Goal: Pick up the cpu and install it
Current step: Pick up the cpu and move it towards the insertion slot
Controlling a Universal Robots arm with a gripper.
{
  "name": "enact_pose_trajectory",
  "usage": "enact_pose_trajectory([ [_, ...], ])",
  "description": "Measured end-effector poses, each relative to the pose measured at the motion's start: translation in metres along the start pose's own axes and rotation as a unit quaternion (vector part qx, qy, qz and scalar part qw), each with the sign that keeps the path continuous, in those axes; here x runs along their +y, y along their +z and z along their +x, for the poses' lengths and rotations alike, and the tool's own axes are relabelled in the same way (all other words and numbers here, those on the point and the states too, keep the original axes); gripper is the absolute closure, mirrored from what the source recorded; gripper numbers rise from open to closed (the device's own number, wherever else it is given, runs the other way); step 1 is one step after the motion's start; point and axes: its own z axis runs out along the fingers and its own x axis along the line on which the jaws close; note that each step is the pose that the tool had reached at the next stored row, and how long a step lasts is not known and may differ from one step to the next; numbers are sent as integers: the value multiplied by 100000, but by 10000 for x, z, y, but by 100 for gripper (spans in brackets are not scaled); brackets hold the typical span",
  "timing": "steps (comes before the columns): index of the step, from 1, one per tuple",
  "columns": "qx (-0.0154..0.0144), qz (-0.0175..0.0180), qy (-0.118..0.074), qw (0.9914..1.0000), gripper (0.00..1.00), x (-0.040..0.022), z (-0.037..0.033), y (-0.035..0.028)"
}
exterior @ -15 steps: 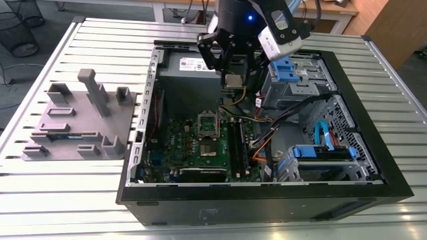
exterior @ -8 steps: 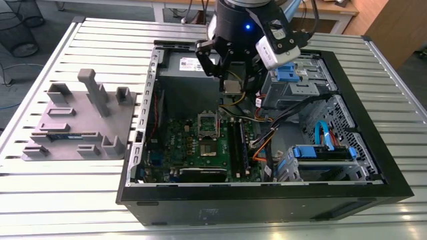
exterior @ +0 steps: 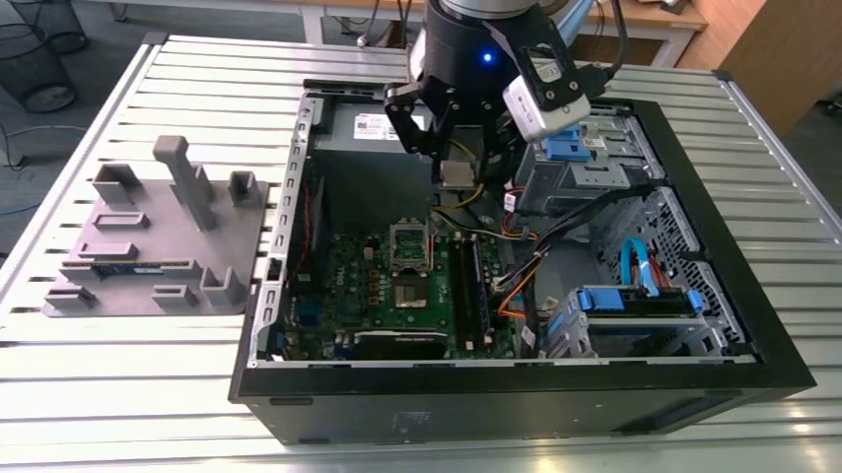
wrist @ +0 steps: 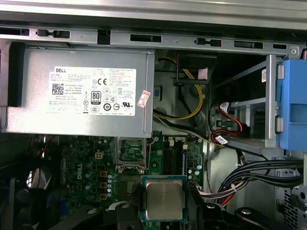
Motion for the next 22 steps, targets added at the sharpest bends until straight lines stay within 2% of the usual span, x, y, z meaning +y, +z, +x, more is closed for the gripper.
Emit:
enact_pose_trajectory([
  [10, -13, -22, 0, 100000, 53, -4, 6, 6],
  [14, -9, -6, -1, 100000, 53, -23, 54, 34],
  [22, -5, 34, -3, 100000, 53, -61, 144, 129],
])
